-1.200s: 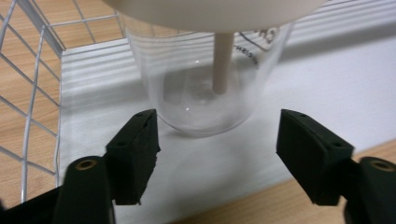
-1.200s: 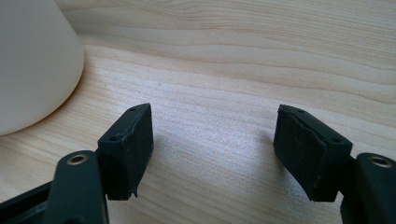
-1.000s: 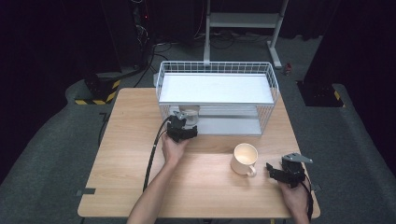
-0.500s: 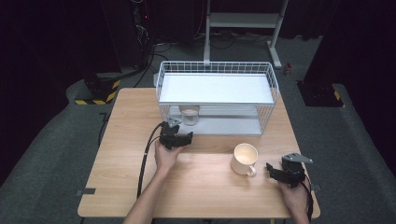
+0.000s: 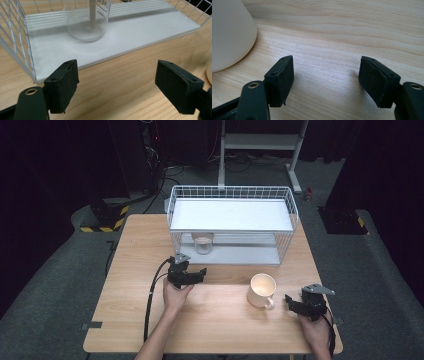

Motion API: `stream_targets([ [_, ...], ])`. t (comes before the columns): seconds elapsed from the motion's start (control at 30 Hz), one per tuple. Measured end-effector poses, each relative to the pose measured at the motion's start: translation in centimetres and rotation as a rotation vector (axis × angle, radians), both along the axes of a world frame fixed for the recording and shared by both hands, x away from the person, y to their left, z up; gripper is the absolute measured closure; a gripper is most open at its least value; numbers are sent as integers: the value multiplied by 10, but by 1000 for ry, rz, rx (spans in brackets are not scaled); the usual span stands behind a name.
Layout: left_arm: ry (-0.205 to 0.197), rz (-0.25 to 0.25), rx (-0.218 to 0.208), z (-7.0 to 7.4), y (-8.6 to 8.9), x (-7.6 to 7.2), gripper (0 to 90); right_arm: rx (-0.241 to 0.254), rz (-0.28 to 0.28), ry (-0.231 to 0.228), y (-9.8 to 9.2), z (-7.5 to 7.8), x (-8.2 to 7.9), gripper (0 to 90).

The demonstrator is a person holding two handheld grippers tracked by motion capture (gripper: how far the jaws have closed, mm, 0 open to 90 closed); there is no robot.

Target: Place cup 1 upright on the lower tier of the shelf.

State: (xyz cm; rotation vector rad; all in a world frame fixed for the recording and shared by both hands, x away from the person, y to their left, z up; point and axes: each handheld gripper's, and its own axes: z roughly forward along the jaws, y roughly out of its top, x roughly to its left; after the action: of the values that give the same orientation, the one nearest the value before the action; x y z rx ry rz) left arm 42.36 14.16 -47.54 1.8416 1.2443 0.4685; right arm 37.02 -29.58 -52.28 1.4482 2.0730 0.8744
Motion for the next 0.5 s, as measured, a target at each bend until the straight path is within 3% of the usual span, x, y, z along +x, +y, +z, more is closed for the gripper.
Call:
stream_targets([
  [0.37, -7, 6, 39, -5, 3, -25, 190, -1, 0, -1, 0, 0, 0, 288],
  [0.5, -6, 13, 10, -9, 6, -35, 189, -1, 0, 0, 0, 0, 0, 287],
])
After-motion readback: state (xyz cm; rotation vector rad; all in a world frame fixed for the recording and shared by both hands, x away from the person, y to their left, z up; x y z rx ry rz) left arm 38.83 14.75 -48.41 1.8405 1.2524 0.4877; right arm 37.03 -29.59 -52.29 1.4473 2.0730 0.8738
